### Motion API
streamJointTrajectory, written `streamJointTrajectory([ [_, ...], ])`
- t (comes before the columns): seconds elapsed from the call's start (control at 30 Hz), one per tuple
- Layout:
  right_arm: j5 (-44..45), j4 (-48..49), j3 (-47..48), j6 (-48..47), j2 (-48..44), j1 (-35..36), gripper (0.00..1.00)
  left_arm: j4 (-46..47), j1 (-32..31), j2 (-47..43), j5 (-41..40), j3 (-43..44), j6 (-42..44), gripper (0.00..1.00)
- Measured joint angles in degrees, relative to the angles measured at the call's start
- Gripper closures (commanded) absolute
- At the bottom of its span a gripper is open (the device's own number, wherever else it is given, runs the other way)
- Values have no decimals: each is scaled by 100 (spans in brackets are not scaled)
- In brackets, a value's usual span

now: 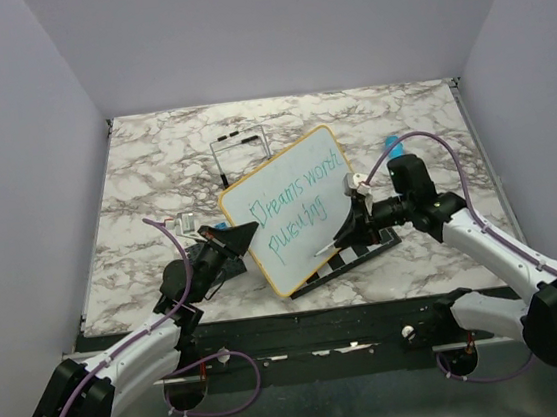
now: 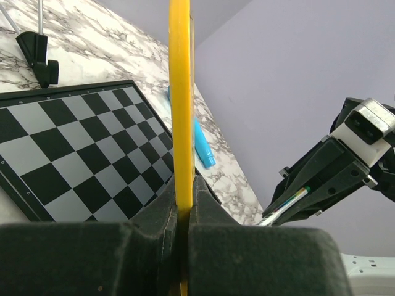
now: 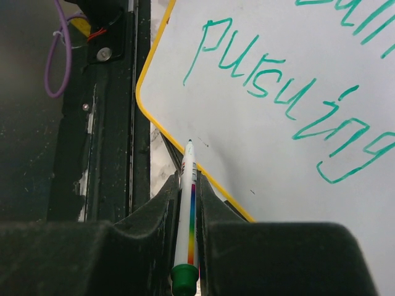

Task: Write a sentence on the whiteboard

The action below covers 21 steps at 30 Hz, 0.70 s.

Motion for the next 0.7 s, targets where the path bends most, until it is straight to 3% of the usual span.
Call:
streamJointTrajectory([
  [0.33, 592, 935, -2, 667, 247, 516, 99, 107, 0, 90, -28, -15, -28, 100],
  [0.7, 894, 953, 2, 763, 501, 522, 99, 31, 0, -13, -101, -22, -20, 100],
])
